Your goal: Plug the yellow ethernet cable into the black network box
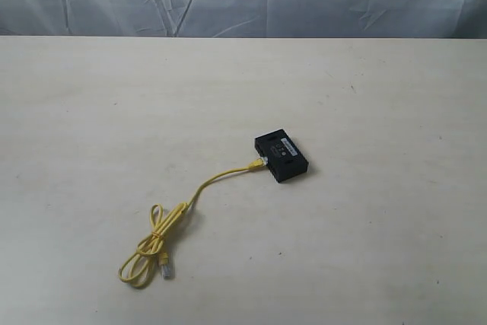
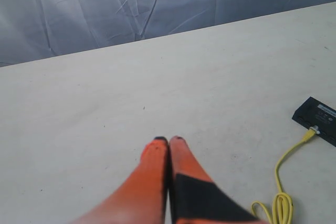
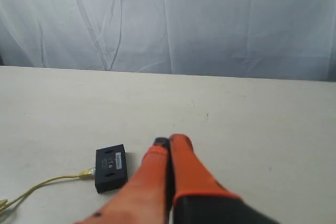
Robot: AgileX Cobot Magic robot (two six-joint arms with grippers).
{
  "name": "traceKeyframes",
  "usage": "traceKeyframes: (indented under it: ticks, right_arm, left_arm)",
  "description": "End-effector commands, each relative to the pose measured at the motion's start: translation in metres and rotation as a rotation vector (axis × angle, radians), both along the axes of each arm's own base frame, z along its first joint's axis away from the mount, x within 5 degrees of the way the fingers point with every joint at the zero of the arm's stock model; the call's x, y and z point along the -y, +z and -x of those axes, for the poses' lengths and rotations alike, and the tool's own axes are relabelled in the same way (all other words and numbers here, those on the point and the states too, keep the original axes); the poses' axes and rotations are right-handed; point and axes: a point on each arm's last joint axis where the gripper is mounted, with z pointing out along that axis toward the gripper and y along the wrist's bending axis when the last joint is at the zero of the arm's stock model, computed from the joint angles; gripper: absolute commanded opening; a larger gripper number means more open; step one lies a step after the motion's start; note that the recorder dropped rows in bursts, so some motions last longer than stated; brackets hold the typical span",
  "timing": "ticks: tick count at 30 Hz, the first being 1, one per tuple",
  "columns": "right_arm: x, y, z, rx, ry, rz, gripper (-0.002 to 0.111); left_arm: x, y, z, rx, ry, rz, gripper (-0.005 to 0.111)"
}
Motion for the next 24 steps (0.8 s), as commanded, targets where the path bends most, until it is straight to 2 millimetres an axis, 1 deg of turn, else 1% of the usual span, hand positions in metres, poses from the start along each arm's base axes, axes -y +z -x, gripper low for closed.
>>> traceKeyframes:
  ticks: [1, 5, 8, 13, 16, 20, 24]
  right_arm:
    - [0.004, -0.017, 0.0, -0.004, -0.052, -0.019, -0.001]
    - [0.005, -0.034, 0.002, 0.036, -0.058, -0.025, -0.001]
    - [0.006, -0.052, 0.006, 0.055, -0.061, -0.028, -0.001]
    - [0.006, -0.088, 0.007, 0.011, -0.061, -0.018, -0.001]
    - [0.005, -0.105, 0.005, -0.04, -0.061, -0.01, -0.001]
    - [0.005, -0.118, 0.003, -0.069, -0.061, -0.02, -0.001]
    - [0.003, -0.118, 0.004, -0.082, -0.055, -0.056, -0.001]
  left_arm:
    - [0.0, -0.001, 0.001, -0.004, 0.002, 0.011, 0.0]
    - [0.0, -0.001, 0.001, -0.004, 0.002, 0.011, 0.0]
    - [0.0, -0.001, 0.001, -0.004, 0.002, 0.011, 0.0]
    - [0.0, -0.001, 0.001, -0.004, 0.002, 0.011, 0.0]
    - [0.0, -0.001, 0.001, -0.004, 0.002, 0.011, 0.0]
    - [0.0, -0.001, 0.001, -0.004, 0.002, 0.011, 0.0]
    - [0.0, -0.001, 0.001, -0.004, 0.002, 0.011, 0.0]
